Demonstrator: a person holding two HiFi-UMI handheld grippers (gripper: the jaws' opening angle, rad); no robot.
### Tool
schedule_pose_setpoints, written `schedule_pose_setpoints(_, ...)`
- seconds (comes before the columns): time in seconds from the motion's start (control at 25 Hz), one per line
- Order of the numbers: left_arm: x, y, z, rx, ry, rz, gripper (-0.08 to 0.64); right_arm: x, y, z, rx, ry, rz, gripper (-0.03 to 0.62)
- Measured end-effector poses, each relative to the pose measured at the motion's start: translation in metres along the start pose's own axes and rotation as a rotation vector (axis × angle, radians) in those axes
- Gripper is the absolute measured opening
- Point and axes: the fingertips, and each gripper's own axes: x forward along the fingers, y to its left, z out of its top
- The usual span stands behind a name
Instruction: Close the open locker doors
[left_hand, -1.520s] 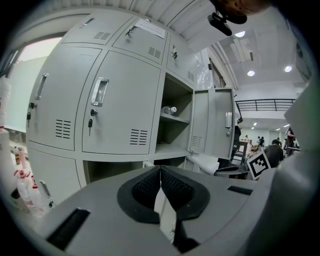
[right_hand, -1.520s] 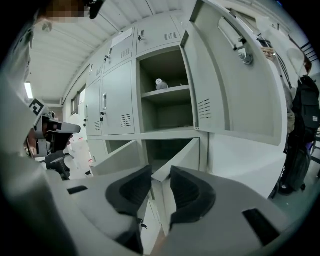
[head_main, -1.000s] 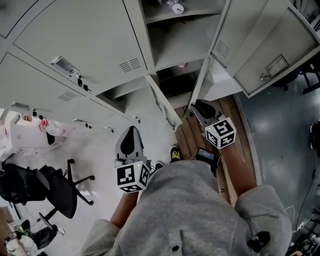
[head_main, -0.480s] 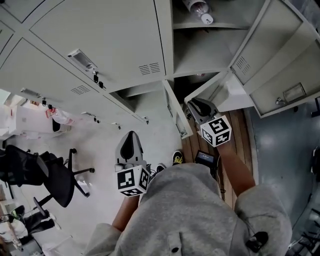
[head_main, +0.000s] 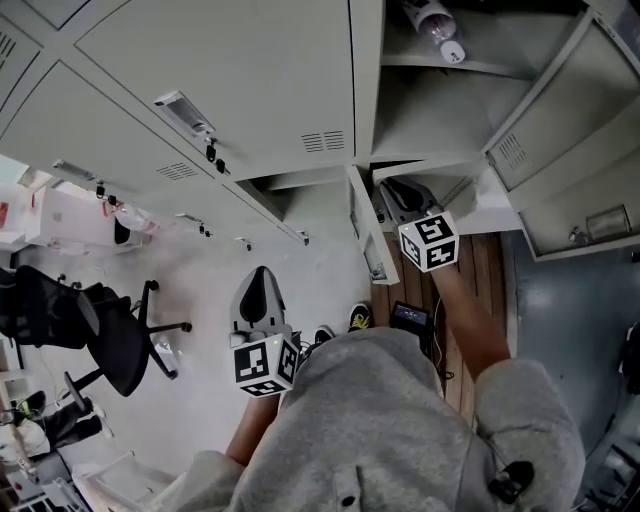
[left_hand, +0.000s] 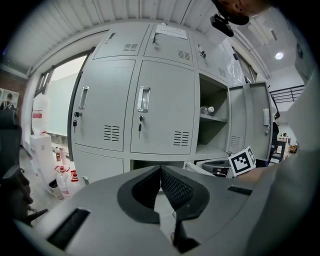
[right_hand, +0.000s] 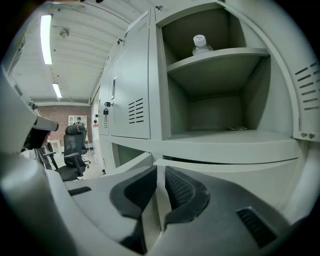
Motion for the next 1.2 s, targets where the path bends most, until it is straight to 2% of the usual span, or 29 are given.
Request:
schedule_pose_setpoints(0.24,-0.001,0.007,-0.002,-0.005,0.007,0.024,0.011,0.017,-0.01,0.002,-0.009,0.006,-0.013,0.067)
schedule_pose_setpoints(0.76,-0.003,0.01,-0.002,0.001,0.007,0.023,0.011,0.028,-0.021,0.0,-0.02,0.023,-0.068,0.06)
schedule_pose_setpoints(1.0,-0.003,0.009,-0.001,0.007,0.009,0.001,0.012,0.024,-0.023,0.0,-0.022,0.031,-0.093,0.055)
schedule_pose_setpoints(1.2,-0.003,0.005,0.004,0.017,-0.011,-0.042,0.012,-0.002,-0.014,0.016,-0.045,-0.006,-0.099,0.055)
